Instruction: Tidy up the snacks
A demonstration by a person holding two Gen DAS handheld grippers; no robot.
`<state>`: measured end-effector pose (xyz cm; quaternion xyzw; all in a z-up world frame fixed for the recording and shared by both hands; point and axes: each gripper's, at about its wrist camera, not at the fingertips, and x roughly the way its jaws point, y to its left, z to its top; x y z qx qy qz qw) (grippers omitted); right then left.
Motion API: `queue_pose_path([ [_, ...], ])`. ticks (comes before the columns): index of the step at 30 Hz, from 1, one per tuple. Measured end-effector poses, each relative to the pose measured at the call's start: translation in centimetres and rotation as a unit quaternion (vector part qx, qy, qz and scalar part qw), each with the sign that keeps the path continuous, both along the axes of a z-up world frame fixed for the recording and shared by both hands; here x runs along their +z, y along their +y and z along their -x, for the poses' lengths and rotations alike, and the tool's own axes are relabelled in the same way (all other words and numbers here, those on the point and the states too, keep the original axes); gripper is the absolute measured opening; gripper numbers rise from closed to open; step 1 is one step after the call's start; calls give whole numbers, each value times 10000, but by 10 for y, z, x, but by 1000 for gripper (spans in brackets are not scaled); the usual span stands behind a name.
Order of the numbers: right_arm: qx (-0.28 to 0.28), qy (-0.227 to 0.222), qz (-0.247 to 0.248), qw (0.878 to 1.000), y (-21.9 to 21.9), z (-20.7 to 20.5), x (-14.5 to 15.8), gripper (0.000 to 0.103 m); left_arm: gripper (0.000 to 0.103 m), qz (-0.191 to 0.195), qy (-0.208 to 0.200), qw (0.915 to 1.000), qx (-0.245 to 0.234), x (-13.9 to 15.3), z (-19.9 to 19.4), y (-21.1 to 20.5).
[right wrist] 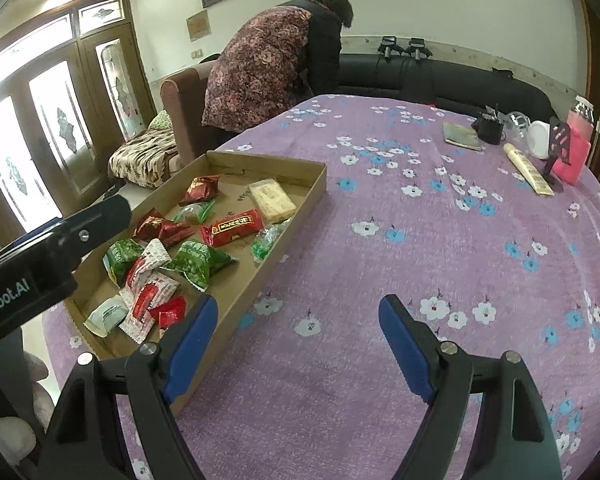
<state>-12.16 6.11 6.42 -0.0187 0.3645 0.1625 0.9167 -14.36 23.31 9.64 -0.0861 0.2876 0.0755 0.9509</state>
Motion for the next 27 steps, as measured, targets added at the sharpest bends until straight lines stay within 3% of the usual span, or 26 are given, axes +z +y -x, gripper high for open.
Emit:
queue_pose_path([
  [16, 25, -2, -10, 10000, -1, 3, -3, 82, 102, -75, -46, 10000, 12, 0, 4, -4],
  [27, 118, -158, -27, 9998, 1, 12, 3, 82, 102, -523, -651, 9960, 322, 23, 27, -8],
])
